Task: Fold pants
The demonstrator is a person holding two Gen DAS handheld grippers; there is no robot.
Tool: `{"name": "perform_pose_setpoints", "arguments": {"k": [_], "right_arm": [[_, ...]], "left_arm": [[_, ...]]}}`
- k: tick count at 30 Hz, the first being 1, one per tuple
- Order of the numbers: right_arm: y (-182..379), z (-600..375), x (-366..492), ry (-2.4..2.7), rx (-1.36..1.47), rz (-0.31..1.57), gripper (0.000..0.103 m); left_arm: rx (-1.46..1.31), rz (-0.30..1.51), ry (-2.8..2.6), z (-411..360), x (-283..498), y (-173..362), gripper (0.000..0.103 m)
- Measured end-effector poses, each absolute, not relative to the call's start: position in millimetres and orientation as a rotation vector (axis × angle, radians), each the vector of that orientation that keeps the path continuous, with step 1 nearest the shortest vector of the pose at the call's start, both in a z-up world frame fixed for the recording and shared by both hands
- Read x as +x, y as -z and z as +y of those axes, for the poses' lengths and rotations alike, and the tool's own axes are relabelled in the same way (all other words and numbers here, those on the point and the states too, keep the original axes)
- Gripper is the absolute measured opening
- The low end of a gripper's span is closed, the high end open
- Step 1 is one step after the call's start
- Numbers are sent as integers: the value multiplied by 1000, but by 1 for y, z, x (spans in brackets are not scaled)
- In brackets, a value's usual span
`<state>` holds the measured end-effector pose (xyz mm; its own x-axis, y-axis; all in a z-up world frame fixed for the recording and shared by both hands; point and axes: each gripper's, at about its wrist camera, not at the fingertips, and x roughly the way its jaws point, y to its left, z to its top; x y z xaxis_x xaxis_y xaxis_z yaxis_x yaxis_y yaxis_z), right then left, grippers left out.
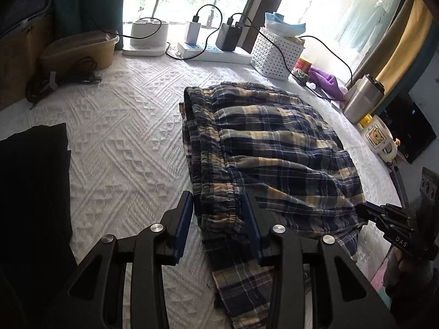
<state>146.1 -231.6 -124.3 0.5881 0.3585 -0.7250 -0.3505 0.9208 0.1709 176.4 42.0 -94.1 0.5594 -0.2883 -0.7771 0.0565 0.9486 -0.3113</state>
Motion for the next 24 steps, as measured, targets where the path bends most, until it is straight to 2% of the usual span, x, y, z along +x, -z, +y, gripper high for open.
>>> {"name": "perform_pose_setpoints", "arguments": {"k": [8, 15, 18, 20, 21, 24], "right_arm": [[138, -225, 128, -375, 7, 855, 7], [133, -235, 122, -403, 12, 889, 14], [125, -242, 124, -378, -7, 882, 30], [117, -248, 130, -356, 2, 858, 60], [113, -251, 134, -350, 15, 842, 66], [102, -256, 150, -340, 38, 801, 68]], "left_arm": [[-262, 980, 207, 42, 170, 101, 37], [-263, 985, 211, 43, 171, 101, 37], [-264, 980, 209, 45, 172, 98, 37], [-266, 972, 207, 46, 172, 95, 37], [-267, 967, 205, 46, 173, 93, 37], [-269, 953, 198, 48, 175, 88, 37]]}}
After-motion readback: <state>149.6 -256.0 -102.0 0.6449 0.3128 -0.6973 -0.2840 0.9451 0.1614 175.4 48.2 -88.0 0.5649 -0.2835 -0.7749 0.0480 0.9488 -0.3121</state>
